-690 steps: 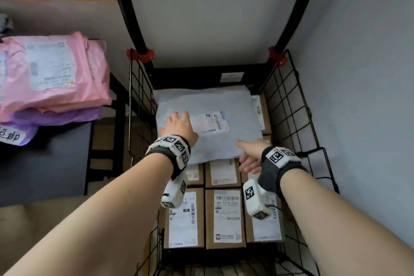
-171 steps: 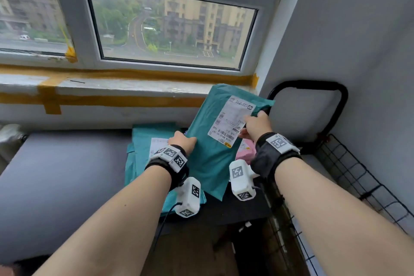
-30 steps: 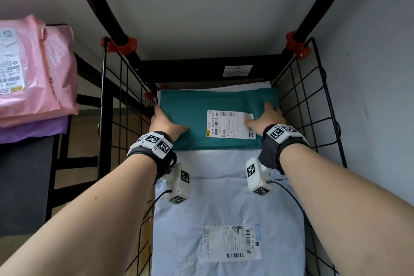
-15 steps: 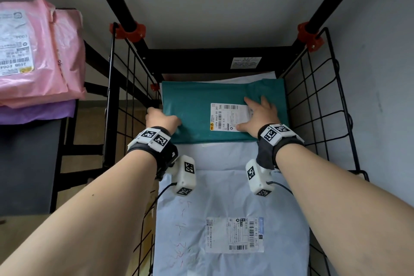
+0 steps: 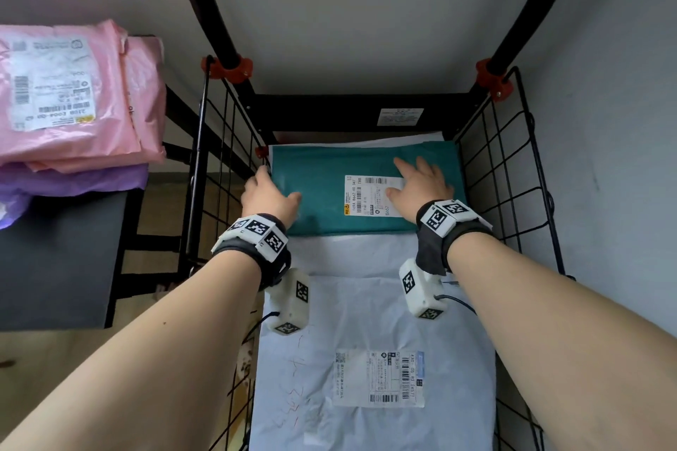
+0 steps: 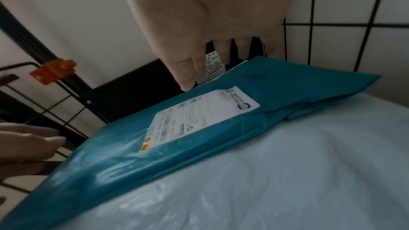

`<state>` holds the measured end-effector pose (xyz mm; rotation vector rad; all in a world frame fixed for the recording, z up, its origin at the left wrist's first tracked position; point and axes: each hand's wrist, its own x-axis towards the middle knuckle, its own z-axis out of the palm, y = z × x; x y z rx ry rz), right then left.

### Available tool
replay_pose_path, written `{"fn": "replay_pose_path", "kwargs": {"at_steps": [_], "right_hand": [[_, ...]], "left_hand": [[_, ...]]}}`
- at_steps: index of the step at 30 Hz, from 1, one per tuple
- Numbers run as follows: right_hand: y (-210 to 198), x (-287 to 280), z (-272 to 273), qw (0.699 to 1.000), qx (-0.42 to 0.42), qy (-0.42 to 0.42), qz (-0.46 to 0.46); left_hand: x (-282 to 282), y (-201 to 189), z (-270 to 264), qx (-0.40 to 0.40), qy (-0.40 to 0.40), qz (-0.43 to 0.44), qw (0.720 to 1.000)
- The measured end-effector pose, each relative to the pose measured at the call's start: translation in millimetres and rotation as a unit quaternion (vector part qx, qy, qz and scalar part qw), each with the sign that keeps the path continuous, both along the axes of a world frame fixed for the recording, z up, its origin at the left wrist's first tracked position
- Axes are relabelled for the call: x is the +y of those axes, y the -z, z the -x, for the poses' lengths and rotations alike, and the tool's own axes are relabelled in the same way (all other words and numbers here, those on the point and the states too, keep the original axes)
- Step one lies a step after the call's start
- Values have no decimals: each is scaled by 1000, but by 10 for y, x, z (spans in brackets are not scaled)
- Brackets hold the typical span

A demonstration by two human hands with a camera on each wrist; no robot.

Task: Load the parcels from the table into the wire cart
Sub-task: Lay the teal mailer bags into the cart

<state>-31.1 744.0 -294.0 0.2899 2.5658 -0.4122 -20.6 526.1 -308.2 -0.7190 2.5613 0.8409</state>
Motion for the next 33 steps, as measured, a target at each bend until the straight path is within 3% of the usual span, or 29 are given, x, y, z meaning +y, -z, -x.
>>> {"fn": "replay_pose_path", "kwargs": {"at_steps": [6, 13, 19, 23, 29, 33], "right_hand": [[-429, -228, -108, 999, 12, -38, -7], [-1168, -766, -403, 998, 38, -42, -20], [-1855, -1522, -809, 994, 90, -53, -22], [-2261, -2179, -1078, 989, 132, -67, -19], [-2635, -3241, -1491, 978, 180, -101, -10], [-2758, -3852, -1716, 976, 168, -136, -18]], "left_hand": [[32, -387, -96, -25, 154, 52, 986], [-156, -1088, -301, 49, 254, 177, 950], [-817, -1779, -684, 145, 282, 218, 923], [-1412, -2184, -1017, 161, 294, 230, 914], [-2336, -2579, -1524, 171, 281, 244, 912], [-2894, -2676, -1811, 179, 275, 271, 905]]}}
